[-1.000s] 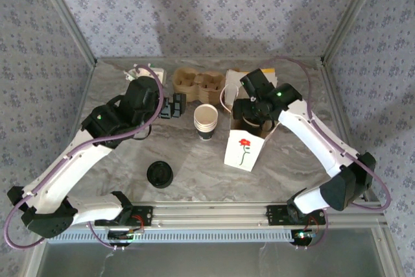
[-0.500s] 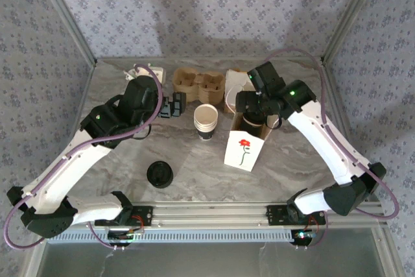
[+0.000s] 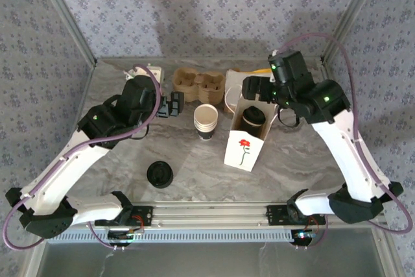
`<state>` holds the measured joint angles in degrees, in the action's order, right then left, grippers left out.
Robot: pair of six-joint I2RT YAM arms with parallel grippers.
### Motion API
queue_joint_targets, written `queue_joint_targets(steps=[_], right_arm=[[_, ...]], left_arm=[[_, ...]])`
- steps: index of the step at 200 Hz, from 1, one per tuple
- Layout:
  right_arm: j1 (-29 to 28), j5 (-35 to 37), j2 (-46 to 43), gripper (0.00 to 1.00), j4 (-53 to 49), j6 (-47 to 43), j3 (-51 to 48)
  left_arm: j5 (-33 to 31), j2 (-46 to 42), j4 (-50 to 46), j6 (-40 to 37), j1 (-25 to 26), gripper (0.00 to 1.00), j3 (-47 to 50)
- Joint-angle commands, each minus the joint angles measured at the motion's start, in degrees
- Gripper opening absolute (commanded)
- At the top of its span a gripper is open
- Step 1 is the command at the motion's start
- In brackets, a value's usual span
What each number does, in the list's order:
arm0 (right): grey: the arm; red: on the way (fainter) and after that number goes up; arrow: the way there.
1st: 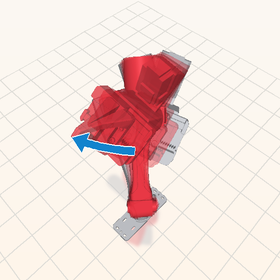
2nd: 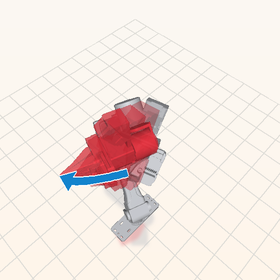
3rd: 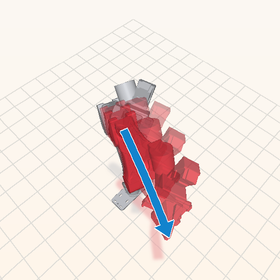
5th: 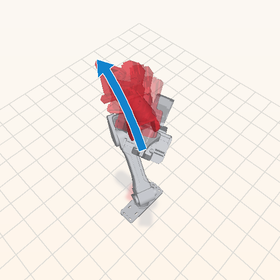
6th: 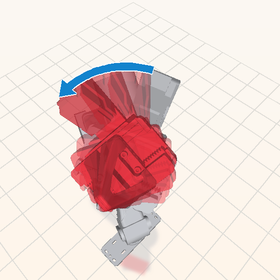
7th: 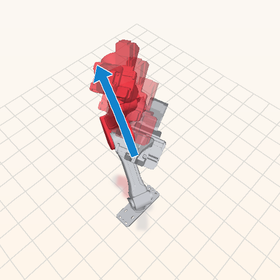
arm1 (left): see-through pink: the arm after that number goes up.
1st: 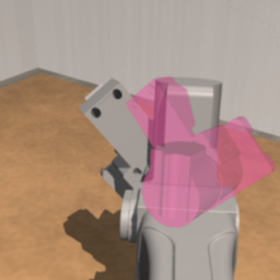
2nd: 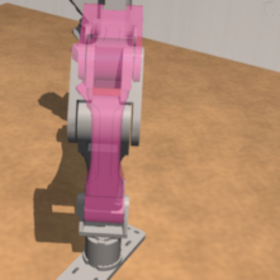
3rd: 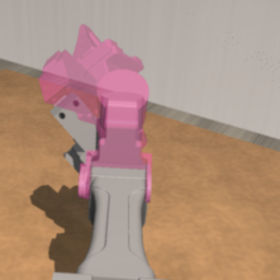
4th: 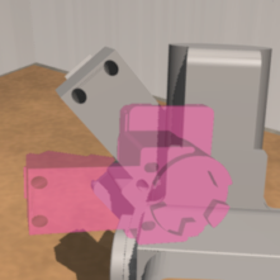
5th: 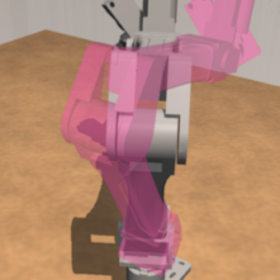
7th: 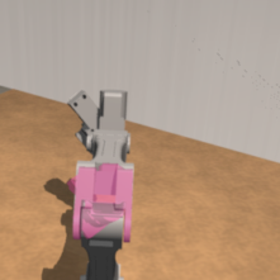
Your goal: Pack the takeout coffee
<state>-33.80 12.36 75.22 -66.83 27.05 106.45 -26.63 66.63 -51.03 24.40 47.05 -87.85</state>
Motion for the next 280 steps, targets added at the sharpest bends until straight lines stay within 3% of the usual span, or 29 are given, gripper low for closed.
queue_joint_targets(steps=[1,43,85,127,168,213,280], right_arm=[[-0.36,-1.23,-2.26,0.94,-1.89,-2.35,3.52],[-0.32,-3.74,-4.81,0.93,-1.63,-4.35,6.41],[0.74,-1.54,-8.0,0.9,-0.61,-7.35,6.8],[6.65,-0.8,-10.3,0.89,0.2,-7.56,3.96],[21.58,-15.92,-7.06,0.88,1.41,-5.93,4.99],[36.86,-32.06,-2.87,0.83,5.67,2.68,4.37],[45.33,-40.74,2.05,0.73,10.61,5.17,-1.94]], left_arm=[[-1.49,-1.03,-2.26,-1.54,0.46,1.0,-2.74],[-2.2,-1.59,-3.11,-2.33,0.49,1.0,-3.92],[-0.16,-1.69,-3.46,-3.43,-0.2,1.0,-5.25],[5.08,-0.46,-3.46,-2.62,-2.68,0.99,-6.74],[7.52,1.55,-3.41,-0.69,-4.67,0.95,-8.14],[8.61,7.1,-8.06,3.02,-7.44,0.91,-11.99],[10.49,22.98,-14.94,5.41,-17.74,0.81,-23.54]])
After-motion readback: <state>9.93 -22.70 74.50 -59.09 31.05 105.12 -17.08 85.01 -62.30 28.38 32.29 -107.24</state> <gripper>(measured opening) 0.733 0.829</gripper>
